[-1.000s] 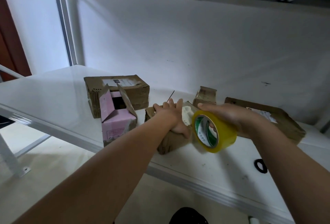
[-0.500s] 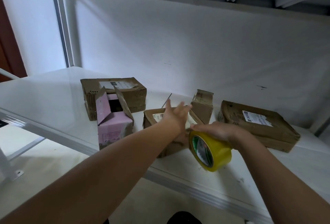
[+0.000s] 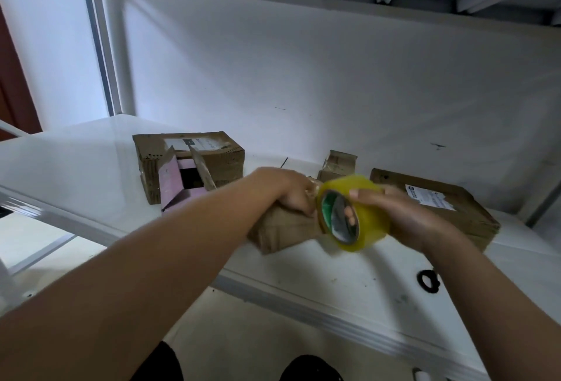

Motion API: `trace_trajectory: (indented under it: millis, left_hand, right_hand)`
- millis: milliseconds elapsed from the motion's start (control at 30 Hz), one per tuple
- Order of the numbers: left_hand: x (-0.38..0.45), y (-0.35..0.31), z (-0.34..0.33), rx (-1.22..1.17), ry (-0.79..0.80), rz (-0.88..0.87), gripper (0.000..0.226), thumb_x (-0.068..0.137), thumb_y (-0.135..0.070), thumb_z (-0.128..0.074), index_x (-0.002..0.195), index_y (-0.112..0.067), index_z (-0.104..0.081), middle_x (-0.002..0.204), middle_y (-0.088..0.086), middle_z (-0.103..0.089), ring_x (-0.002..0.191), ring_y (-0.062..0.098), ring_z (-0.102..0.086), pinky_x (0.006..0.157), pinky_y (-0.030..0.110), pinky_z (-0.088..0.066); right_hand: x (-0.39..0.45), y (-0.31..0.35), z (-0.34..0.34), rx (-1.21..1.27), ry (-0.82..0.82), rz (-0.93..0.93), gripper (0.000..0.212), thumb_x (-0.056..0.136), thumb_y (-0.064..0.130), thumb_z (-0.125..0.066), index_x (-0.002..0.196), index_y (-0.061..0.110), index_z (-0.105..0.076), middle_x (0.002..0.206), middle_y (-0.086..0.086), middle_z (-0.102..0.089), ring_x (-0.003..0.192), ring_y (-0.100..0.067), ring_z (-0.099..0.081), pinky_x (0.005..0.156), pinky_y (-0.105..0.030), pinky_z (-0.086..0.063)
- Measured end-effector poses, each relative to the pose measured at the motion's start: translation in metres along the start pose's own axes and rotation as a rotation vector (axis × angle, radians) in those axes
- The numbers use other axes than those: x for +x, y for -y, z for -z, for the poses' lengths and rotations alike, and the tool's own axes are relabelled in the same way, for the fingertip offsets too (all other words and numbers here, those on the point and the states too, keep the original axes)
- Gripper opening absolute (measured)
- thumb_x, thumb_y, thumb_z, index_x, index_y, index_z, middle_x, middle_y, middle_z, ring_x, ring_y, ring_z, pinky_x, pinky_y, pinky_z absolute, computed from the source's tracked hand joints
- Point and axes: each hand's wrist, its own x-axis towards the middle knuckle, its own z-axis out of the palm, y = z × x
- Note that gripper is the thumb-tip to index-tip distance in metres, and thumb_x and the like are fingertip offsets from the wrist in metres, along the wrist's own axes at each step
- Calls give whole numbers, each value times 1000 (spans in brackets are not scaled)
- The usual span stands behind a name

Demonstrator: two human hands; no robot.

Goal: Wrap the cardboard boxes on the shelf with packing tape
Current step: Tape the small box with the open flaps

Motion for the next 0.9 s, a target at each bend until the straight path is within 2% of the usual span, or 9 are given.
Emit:
trace_trajectory:
  millis: [67, 100, 167, 267, 367, 433, 567, 700, 900]
  left_hand:
    - [-8, 5, 16, -200, 38, -24, 29, 89, -53, -56, 110, -34, -62, 133, -3, -54, 115, 18, -51, 99, 33, -39]
    - [-14, 6, 20, -263, 39, -34, 18, 91, -52, -55, 91, -36, -63, 124, -5, -58, 107, 15, -52, 96, 31, -40]
    - [-19, 4, 23, -248, -24, -41, 24, 94, -47, -52, 76, -33, -57, 107, -5, -58, 97, 14, -51, 88, 29, -39]
    - [-17, -7, 14, -39, -182, 8, 29, 92, -50, -48, 102, -23, -56, 119, 3, -58, 102, 22, -51, 84, 34, -37]
    - [-16, -12, -5, 137, -159, 115, 101, 68, -74, -60, 143, -17, -26, 142, 5, -39, 132, 30, -35, 104, 54, -25]
    - [-14, -10, -19, 281, -212, 153, 122, 63, -81, -58, 150, -13, -6, 148, 8, -28, 137, 32, -26, 107, 61, -19]
    - [2, -4, -28, 291, -312, 242, 110, 78, -74, -46, 151, -9, 4, 150, 9, -25, 137, 33, -27, 104, 59, -23]
    - [14, 4, -15, 184, -179, 324, 115, 76, -74, -51, 152, -11, 8, 154, 10, -21, 139, 35, -23, 105, 59, -23]
    - [24, 9, -10, 114, -107, 314, 119, 74, -73, -55, 151, -11, 11, 154, 12, -20, 138, 37, -24, 104, 59, -23]
  right_hand:
    - [7, 17, 1, 67, -46, 94, 29, 69, 29, -78, 84, 7, -66, 69, -6, -71, 58, -15, -67, 53, -23, -53]
    - [11, 23, 1, 81, -62, 122, 31, 69, 32, -78, 82, 7, -65, 67, -5, -69, 57, -15, -66, 53, -23, -53]
    - [22, 28, -2, 65, -124, 133, 34, 72, 40, -74, 81, 8, -65, 67, -3, -69, 58, -15, -65, 54, -24, -53]
    - [39, 32, -10, 93, -271, 119, 35, 81, 44, -68, 77, 9, -68, 64, -3, -70, 55, -14, -66, 53, -23, -53]
    - [51, 38, -19, 101, -314, 116, 38, 81, 47, -68, 78, 9, -69, 63, -3, -71, 52, -13, -67, 49, -21, -52]
    - [56, 39, -23, 106, -303, 115, 38, 82, 48, -67, 81, 9, -68, 63, -3, -71, 51, -13, -67, 46, -21, -51]
    - [60, 48, -25, 94, -236, -33, 41, 82, 49, -67, 87, 8, -66, 61, -4, -69, 48, -15, -64, 50, -24, -53]
    - [42, 49, -14, -103, -46, -220, 40, 83, 49, -64, 79, 9, -67, 61, -7, -68, 48, -17, -63, 48, -24, -52]
    - [24, -18, -28, -98, -110, -260, 36, 85, 47, -62, 94, 12, -64, 61, -4, -71, 50, -14, -66, 45, -19, -49]
